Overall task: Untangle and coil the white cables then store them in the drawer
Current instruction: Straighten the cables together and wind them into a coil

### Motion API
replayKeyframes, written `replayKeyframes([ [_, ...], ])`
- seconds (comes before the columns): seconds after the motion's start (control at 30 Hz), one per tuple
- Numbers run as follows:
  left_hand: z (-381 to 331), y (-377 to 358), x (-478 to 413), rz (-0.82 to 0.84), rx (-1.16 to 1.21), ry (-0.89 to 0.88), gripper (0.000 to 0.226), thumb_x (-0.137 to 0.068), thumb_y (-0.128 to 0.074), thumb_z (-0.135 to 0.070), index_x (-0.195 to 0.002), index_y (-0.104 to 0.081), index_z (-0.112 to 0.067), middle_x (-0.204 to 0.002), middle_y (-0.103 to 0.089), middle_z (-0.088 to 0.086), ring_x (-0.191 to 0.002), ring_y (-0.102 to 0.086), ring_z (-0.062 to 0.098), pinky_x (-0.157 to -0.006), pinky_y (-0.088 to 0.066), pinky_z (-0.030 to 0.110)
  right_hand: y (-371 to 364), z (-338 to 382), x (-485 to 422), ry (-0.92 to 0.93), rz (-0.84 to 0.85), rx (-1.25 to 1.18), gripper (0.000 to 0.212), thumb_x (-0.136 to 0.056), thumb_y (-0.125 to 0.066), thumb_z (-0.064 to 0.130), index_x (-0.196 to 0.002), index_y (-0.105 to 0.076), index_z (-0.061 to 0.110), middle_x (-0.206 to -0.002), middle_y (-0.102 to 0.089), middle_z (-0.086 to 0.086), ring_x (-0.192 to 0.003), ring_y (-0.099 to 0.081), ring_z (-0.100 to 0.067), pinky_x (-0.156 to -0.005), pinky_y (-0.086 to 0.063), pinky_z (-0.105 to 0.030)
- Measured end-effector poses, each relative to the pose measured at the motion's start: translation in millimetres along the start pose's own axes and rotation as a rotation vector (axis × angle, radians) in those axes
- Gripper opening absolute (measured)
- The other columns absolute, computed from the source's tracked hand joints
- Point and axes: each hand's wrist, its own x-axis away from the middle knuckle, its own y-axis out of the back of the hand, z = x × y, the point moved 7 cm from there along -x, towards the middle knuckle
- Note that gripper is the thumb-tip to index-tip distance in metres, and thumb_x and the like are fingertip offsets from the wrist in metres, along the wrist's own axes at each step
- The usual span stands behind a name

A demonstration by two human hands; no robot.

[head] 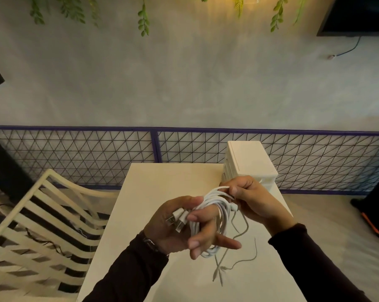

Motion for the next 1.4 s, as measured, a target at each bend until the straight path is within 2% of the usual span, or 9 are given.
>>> replayKeyframes([
  [0.17, -19.5, 9.7, 2.8, -0.081, 0.240, -0.210, 0.028, -0.094, -0.038, -0.028, -0.067, -0.039, -0.019, -0.069, -0.069, 0.004, -0.064, -0.066, 0.015, -0.103, -0.034, 0.043, -11.9, -16.5, 7.6, -0.060, 0.014, -0.154, 0.027, -0.084, -0.061, 0.038, -0.068, -0.066, 0.017, -0.054, -0.052, 0.013, -0.045, -0.024, -0.009, -0.043, -0.023, -0.019],
  [0.4, -38.0, 35.8, 10.6, -0.261, 0.423, -0.387, 0.041, -0.100, -0.031, -0.027, -0.080, -0.057, -0.003, -0.085, -0.070, 0.016, -0.094, -0.067, 0.032, -0.116, 0.004, 0.052, -16.0, -39.4, 21.3, -0.172, -0.151, 0.045, 0.024, -0.081, -0.062, 0.046, -0.073, -0.072, 0.026, -0.053, -0.042, 0.010, -0.041, -0.029, -0.003, -0.041, -0.027, -0.013],
  [0.53, -53.6, 43.5, 13.7, -0.275, 0.358, -0.467, 0.047, -0.102, -0.020, -0.030, -0.091, -0.057, -0.002, -0.117, -0.065, 0.023, -0.132, -0.039, 0.040, -0.113, 0.008, 0.058, -12.6, -43.1, 30.0, -0.230, -0.304, 0.417, 0.024, -0.094, -0.050, 0.023, -0.113, -0.065, 0.018, -0.051, -0.051, 0.015, -0.045, -0.042, 0.000, -0.046, -0.034, -0.008],
  [0.73, -73.1, 50.1, 25.9, -0.568, 0.206, -0.598, 0.036, -0.091, -0.038, -0.030, -0.062, -0.056, -0.019, -0.114, -0.068, 0.014, -0.121, -0.054, 0.036, -0.100, -0.036, 0.062, -8.2, -34.6, 37.3, -0.170, -0.451, 0.750, 0.022, -0.093, -0.052, 0.025, -0.110, -0.065, 0.028, -0.084, -0.066, 0.010, -0.074, -0.057, -0.010, -0.075, -0.056, -0.035],
  [0.87, -79.7, 61.9, 35.1, -0.679, 0.195, -0.662, 0.030, -0.092, -0.037, -0.031, -0.066, -0.048, -0.020, -0.118, -0.066, 0.017, -0.121, -0.056, 0.032, -0.106, -0.029, 0.055, -6.7, -34.5, 39.4, -0.191, -0.447, 0.868, 0.019, -0.092, -0.055, 0.025, -0.106, -0.067, 0.026, -0.063, -0.058, 0.028, -0.061, -0.052, 0.000, -0.062, -0.041, -0.017],
  [0.97, -88.7, 73.0, 51.0, -0.843, 0.007, -0.722, 0.027, -0.092, -0.037, -0.031, -0.069, -0.044, -0.020, -0.113, -0.068, 0.015, -0.118, -0.059, 0.027, -0.108, -0.031, 0.045, -12.5, -35.4, 47.5, -0.185, -0.386, 1.014, 0.016, -0.092, -0.053, 0.032, -0.101, -0.066, 0.028, -0.066, -0.060, 0.020, -0.063, -0.052, -0.004, -0.059, -0.043, -0.021],
  [1.17, -79.7, 69.6, 53.2, -0.997, -0.775, -0.460, 0.036, -0.098, -0.033, -0.032, -0.068, -0.054, -0.028, -0.086, -0.076, 0.005, -0.112, -0.062, 0.015, -0.093, -0.043, 0.022, -22.1, -0.9, 58.0, 0.040, -0.382, 1.330, 0.021, -0.087, -0.057, 0.036, -0.099, -0.069, 0.024, -0.085, -0.074, 0.003, -0.075, -0.067, -0.015, -0.063, -0.057, -0.033],
  [1.27, -57.7, 68.9, 40.9, -0.940, -0.907, -0.243, 0.029, -0.098, -0.034, -0.023, -0.074, -0.050, -0.017, -0.075, -0.074, 0.007, -0.100, -0.068, 0.011, -0.071, -0.050, 0.018, -19.5, 22.6, 58.5, 0.125, -0.392, 1.429, 0.019, -0.085, -0.059, 0.033, -0.095, -0.071, 0.022, -0.079, -0.072, 0.006, -0.067, -0.066, -0.013, -0.057, -0.053, -0.021],
  [1.4, -41.1, 66.4, 31.1, -0.891, -0.987, -0.089, 0.023, -0.097, -0.038, -0.025, -0.083, -0.054, -0.017, -0.082, -0.071, 0.012, -0.082, -0.069, 0.011, -0.068, -0.051, 0.017, -26.3, 45.4, 57.5, 0.205, -0.372, 1.531, 0.025, -0.086, -0.053, 0.034, -0.095, -0.071, 0.020, -0.075, -0.069, 0.006, -0.060, -0.062, -0.011, -0.054, -0.044, -0.012],
])
